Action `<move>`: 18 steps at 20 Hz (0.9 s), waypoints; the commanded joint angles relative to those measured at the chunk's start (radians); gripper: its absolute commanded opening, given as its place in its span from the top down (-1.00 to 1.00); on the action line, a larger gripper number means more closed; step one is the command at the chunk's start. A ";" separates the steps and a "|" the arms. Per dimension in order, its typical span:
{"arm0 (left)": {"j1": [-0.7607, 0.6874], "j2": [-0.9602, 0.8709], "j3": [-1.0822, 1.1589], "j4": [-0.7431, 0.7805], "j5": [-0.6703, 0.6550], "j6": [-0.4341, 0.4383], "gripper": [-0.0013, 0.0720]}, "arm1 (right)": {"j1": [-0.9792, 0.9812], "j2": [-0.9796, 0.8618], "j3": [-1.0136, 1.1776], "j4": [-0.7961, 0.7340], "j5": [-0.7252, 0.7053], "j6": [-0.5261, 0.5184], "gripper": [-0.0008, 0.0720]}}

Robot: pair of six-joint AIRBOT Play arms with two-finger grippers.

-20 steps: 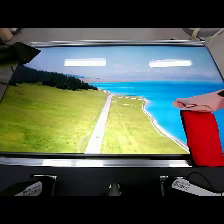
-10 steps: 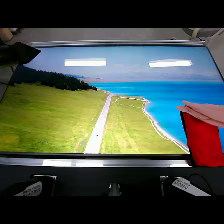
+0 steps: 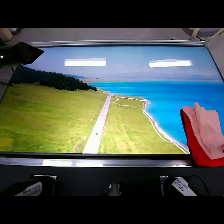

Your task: Fold the shirts.

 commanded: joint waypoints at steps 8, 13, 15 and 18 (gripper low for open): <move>-0.008 0.001 0.003 0.000 0.000 0.000 0.89 | 0.000 0.031 -0.145 -0.082 -0.286 -0.060 -0.85; -0.044 -0.002 0.062 0.116 0.112 -0.005 0.90 | 0.105 0.031 0.276 -0.090 -0.595 -0.128 -0.71; -0.118 -0.038 0.107 0.504 0.154 -0.187 0.90 | 0.279 0.029 0.385 -0.089 -0.722 -0.133 -0.71; -0.214 -0.155 0.146 0.912 -0.030 -0.393 0.88 | 0.601 -0.010 0.402 -0.088 -0.661 -0.051 -0.70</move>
